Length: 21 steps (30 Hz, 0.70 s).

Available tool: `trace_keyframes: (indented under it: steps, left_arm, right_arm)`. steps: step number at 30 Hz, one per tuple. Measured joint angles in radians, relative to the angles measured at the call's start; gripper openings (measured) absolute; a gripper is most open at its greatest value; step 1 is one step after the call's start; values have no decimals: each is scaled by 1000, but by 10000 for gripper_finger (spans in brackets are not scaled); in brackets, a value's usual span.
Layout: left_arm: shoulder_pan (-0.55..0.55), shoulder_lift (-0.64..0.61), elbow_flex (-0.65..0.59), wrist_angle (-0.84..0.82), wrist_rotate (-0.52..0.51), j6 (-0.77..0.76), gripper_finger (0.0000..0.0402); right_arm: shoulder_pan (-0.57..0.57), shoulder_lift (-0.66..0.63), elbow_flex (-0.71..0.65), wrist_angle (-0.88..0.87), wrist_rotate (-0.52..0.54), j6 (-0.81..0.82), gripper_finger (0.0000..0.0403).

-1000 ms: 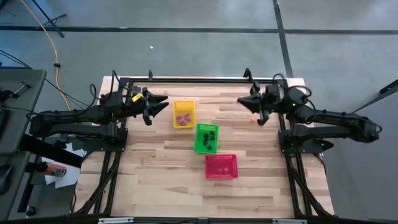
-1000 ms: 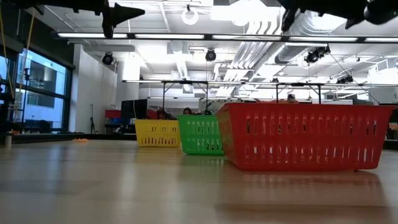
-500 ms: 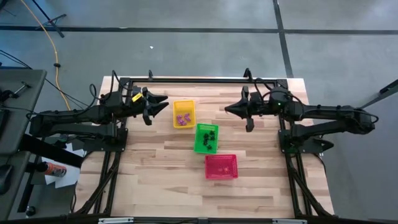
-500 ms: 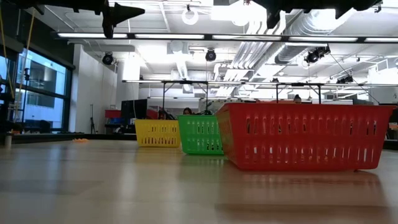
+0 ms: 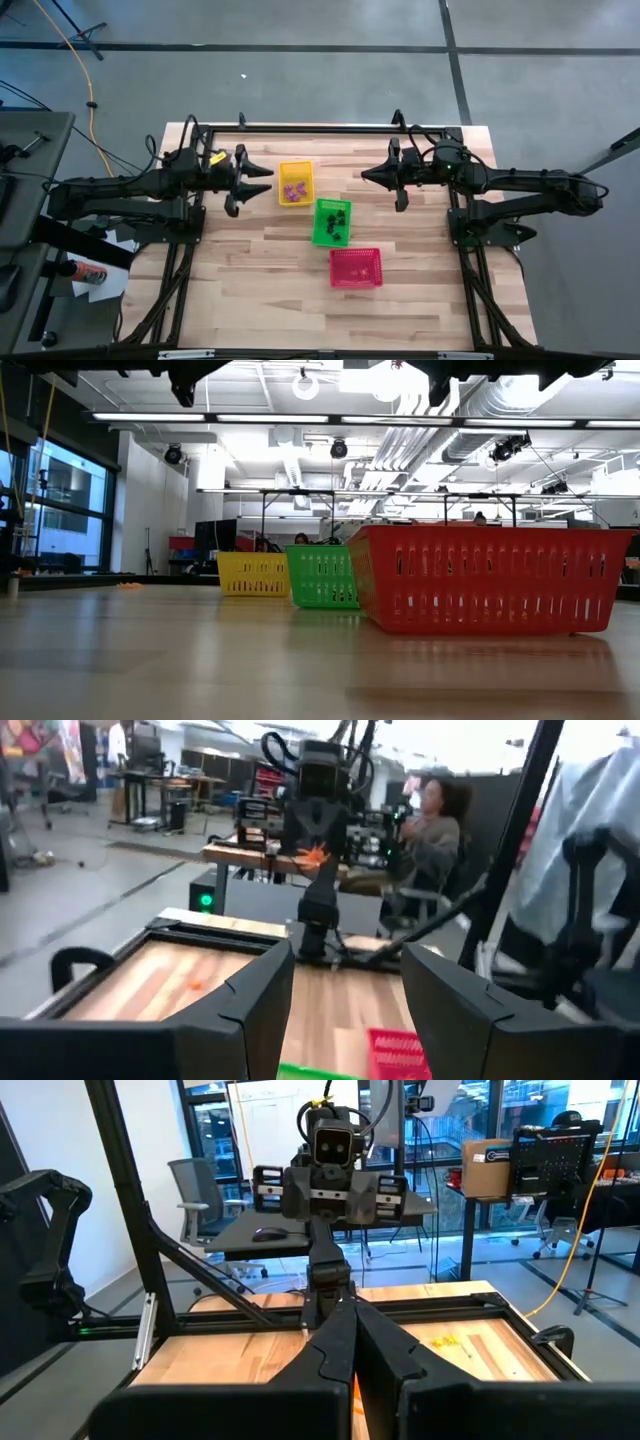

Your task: Sort Halloween decoration

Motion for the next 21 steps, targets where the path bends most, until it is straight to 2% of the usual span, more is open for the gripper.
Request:
trace_keyframes:
  steps: [6, 10, 14, 19, 21]
  left_arm:
    - [0, -1, 0, 0, -1, 84, 174]
    - [0, -1, 0, -6, -1, 121, 155]
    - [1, -1, 0, -11, -1, 154, 107]
    - [1, -1, 0, -49, -2, 155, 20]
    - [1, -1, 0, -61, -2, 155, 6]
  right_arm:
    - [0, 0, 0, 0, 0, 0, 0]
    - [0, 0, 0, 0, 0, 0, 0]
    - [0, 0, 0, 1, -1, 0, 0]
    - [0, 0, 0, 1, -1, 0, 0]
    - [0, 0, 0, 1, -1, 0, 0]
